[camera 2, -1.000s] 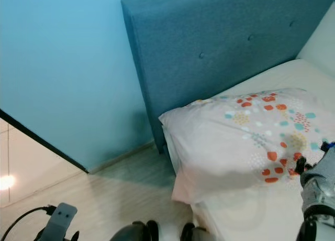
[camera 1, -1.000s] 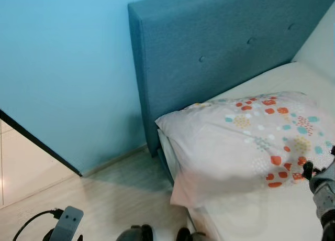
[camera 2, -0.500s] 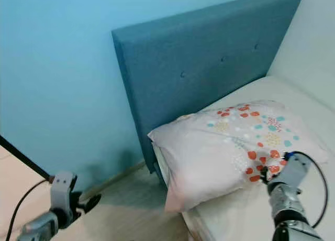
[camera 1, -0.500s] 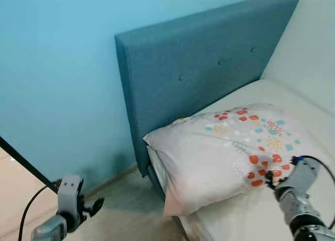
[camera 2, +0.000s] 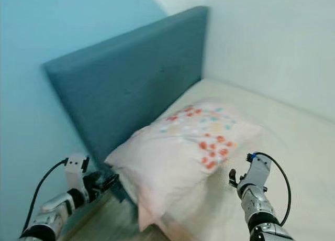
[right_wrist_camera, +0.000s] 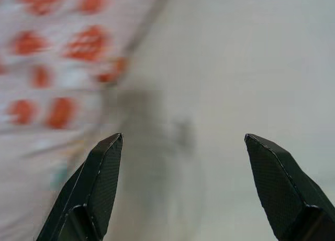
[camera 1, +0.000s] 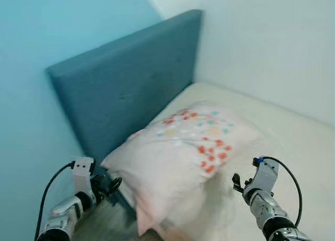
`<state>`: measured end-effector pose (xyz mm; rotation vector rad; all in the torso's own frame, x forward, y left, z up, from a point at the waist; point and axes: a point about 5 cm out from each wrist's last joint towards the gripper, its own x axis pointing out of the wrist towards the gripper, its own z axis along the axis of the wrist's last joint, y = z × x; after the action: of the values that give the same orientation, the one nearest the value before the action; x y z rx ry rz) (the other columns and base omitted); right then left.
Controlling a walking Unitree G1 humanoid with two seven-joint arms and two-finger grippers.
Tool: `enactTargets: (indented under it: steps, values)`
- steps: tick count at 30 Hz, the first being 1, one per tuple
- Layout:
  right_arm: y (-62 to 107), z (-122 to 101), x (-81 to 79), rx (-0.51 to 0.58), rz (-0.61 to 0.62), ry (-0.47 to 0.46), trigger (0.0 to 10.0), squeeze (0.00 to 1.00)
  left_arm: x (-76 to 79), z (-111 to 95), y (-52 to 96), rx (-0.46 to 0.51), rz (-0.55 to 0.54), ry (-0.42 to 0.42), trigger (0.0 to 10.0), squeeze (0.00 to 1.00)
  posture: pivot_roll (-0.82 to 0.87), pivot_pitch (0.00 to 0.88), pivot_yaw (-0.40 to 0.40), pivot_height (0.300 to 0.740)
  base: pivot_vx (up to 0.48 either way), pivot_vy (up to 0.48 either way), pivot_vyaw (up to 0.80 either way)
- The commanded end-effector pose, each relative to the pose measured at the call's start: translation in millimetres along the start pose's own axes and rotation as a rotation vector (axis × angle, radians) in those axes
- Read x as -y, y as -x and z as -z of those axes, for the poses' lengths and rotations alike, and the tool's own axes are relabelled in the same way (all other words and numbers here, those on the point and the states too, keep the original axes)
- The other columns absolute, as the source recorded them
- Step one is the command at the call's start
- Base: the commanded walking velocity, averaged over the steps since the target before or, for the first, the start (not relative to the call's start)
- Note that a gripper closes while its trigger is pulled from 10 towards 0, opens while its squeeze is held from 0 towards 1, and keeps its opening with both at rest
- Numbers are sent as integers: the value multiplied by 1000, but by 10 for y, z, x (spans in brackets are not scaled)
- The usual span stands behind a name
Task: Clean up the room
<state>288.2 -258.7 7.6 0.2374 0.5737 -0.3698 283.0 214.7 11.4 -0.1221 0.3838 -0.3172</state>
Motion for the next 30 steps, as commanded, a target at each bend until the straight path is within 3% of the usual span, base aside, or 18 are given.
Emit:
enactTargets:
  steps: [1,3,6,7,8,10,12,14,22,30]
  values:
    - [1,16,-14,-7,4,11,10000,0,2,41,-9,-21,-48,-19,10000,0,34,5,5,740,0,0,-681]
    - [4,15,18,-6,18,15,10000,0,-23,-1,-39,-27,-127,-82,10000,0,29,5,7,740,0,0,-681]
    - [4,15,18,-6,18,15,10000,0,-23,-1,-39,-27,-127,-82,10000,0,29,5,7,740,0,0,-681]
    - [5,15,28,-6,22,15,10000,0,-32,-17,-47,-28,-153,-108,10000,0,29,5,7,740,0,0,-681]
    - [6,28,26,-10,21,19,10000,0,-67,-46,-56,-47,-215,-187,10000,0,24,0,11,740,0,0,-681]
    - [6,28,26,-10,21,19,10000,0,-67,-46,-56,-47,-215,-187,10000,0,24,0,11,740,0,0,-681]
    - [8,67,-43,-24,-3,29,10000,0,-120,-88,-68,-93,-310,-370,10000,0,18,0,14,740,0,0,-644]
    - [10,93,-104,-32,-25,36,10000,0,-139,-86,-70,-118,-355,-445,10000,0,16,0,14,740,0,0,-625]
    - [14,135,-169,-53,-48,41,10000,0,-160,-24,-49,-149,-426,-452,10000,0,10,0,10,740,0,0,-625]
    - [15,139,-191,-59,-69,45,10000,0,-298,307,170,-299,-564,-315,10000,0,9,0,4,740,-34,0,-619]
